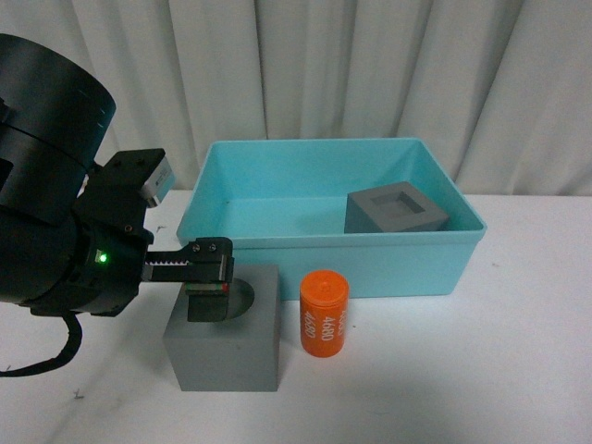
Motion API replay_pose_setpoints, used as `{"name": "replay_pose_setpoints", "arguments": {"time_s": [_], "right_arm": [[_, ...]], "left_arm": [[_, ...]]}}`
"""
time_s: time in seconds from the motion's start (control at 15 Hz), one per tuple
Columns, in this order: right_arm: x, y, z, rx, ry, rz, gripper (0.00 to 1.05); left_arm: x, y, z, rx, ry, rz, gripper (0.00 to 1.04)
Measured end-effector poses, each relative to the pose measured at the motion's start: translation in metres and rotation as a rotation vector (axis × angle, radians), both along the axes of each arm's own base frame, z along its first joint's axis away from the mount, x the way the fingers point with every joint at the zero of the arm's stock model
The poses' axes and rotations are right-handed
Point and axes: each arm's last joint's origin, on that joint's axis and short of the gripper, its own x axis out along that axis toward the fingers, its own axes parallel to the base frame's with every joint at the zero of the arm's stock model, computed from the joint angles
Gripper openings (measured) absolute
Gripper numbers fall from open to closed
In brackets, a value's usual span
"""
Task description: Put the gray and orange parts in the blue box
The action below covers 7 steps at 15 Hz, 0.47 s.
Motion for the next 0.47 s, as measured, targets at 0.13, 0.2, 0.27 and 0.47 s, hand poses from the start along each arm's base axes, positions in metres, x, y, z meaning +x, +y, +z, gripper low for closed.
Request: {"name": "replay_pose_setpoints", "arguments": {"time_s": [0.13, 0.2, 0.27, 0.47], "right_arm": [[0.0, 0.0, 0.0, 0.0, 0.0, 0.0, 0.98], [0.0, 0.0, 0.0, 0.0, 0.0, 0.0, 0.98], [0.0, 0.0, 0.0, 0.0, 0.0, 0.0, 0.98], [0.0, 0.0, 0.0, 0.0, 0.0, 0.0, 0.98]], "left_arm": [[0.002, -0.003, -0.006, 0.002, 0.029, 0.001, 0.98], [0.002, -0.005, -0.009, 0.007, 0.04, -0.005, 0.98], [0.003, -0.007, -0.01, 0.011, 0.045, -0.008, 0.98], [0.006, -0.021, -0.006, 0.056, 0.038, -0.034, 0.41]]}}
